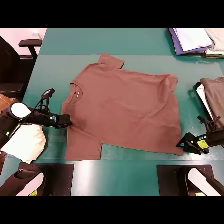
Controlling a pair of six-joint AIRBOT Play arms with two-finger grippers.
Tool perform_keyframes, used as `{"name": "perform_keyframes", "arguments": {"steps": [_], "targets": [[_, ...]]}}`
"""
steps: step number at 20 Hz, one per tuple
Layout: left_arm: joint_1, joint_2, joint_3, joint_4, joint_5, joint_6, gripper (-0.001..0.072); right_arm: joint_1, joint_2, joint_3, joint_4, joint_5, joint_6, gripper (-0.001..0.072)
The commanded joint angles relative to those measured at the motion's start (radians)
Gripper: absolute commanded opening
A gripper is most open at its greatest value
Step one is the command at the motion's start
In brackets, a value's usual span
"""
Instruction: Fold the shirts.
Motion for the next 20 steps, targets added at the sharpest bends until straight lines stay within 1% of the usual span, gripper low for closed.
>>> {"name": "perform_keyframes", "arguments": {"steps": [1, 2, 3, 4, 5, 7, 9, 12, 14, 18, 20], "targets": [[0.000, 0.001, 0.001, 0.000, 0.000, 0.019, 0.0021, 0.080, -0.002, -0.024, -0.031, -0.026, 0.029, 0.0337], [0.000, 0.001, 0.002, 0.000, 0.000, 0.018, 0.0020, 0.107, -0.002, -0.024, -0.008, -0.021, 0.029, 0.0291], [0.000, 0.001, 0.006, 0.001, 0.000, 0.018, 0.0020, 0.132, -0.001, -0.023, 0.020, -0.012, 0.029, 0.0203], [0.000, 0.003, 0.019, 0.002, -0.001, 0.017, 0.0019, 0.160, -0.001, -0.017, 0.046, -0.006, 0.029, 0.0078], [0.000, 0.003, 0.043, 0.001, -0.013, 0.018, 0.0019, 0.193, 0.000, 0.003, 0.062, -0.002, 0.029, 0.0020], [0.000, 0.003, 0.138, 0.002, -0.066, 0.018, 0.0019, 0.257, 0.023, 0.087, 0.062, 0.008, 0.030, 0.0020], [0.000, 0.005, 0.284, 0.005, -0.108, 0.018, 0.0020, 0.312, 0.078, 0.215, 0.061, 0.003, 0.052, 0.0019], [0.000, 0.072, 0.543, 0.026, -0.082, 0.017, 0.0019, 0.348, 0.178, 0.484, 0.060, -0.015, 0.091, 0.0020], [0.000, 0.108, 0.741, 0.053, -0.090, 0.017, 0.0020, 0.346, 0.215, 0.692, 0.053, -0.042, 0.100, 0.0020], [0.000, 0.147, 1.113, 0.061, -0.065, 0.012, 0.0020, 0.312, 0.249, 1.087, 0.053, -0.088, 0.100, 0.0019], [0.000, 0.148, 1.269, 0.061, -0.047, -0.007, 0.0019, 0.278, 0.235, 1.268, 0.053, -0.079, 0.100, 0.0019]]}}
